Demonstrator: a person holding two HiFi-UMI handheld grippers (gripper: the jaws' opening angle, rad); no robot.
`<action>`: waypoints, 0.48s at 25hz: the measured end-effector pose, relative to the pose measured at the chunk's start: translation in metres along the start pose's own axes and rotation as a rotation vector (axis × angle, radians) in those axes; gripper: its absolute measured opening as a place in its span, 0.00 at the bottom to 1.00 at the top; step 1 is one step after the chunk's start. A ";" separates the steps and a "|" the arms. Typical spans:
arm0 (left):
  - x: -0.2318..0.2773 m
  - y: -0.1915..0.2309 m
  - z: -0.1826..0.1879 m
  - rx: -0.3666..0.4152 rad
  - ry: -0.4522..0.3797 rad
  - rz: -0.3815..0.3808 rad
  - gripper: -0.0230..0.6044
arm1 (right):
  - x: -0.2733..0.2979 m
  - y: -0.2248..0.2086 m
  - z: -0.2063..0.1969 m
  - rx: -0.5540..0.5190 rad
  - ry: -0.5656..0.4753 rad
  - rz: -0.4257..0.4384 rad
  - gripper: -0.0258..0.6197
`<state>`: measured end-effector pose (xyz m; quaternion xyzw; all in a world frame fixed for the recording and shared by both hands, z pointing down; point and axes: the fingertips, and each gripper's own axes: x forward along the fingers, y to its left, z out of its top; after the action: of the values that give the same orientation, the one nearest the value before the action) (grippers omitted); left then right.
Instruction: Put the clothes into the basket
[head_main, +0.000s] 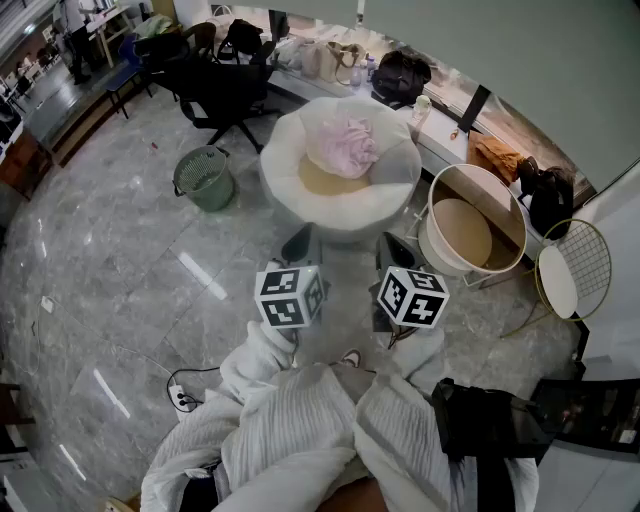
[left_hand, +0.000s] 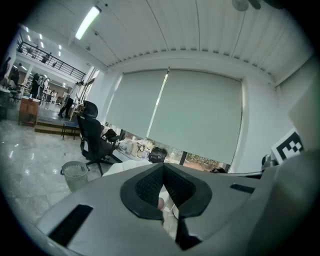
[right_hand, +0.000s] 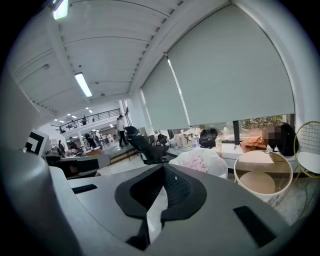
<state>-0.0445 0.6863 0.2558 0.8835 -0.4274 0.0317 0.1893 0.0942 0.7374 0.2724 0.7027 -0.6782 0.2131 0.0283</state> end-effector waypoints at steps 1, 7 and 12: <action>0.000 0.002 0.001 0.001 -0.001 -0.001 0.05 | 0.001 0.002 0.000 -0.001 -0.001 -0.001 0.08; -0.005 0.017 0.005 0.006 0.001 -0.004 0.05 | 0.007 0.015 -0.001 -0.007 -0.001 -0.006 0.08; -0.010 0.032 0.004 0.009 0.010 -0.007 0.05 | 0.014 0.028 -0.004 0.013 -0.010 0.001 0.08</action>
<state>-0.0758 0.6739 0.2600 0.8856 -0.4231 0.0372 0.1877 0.0654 0.7236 0.2739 0.7037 -0.6773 0.2138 0.0203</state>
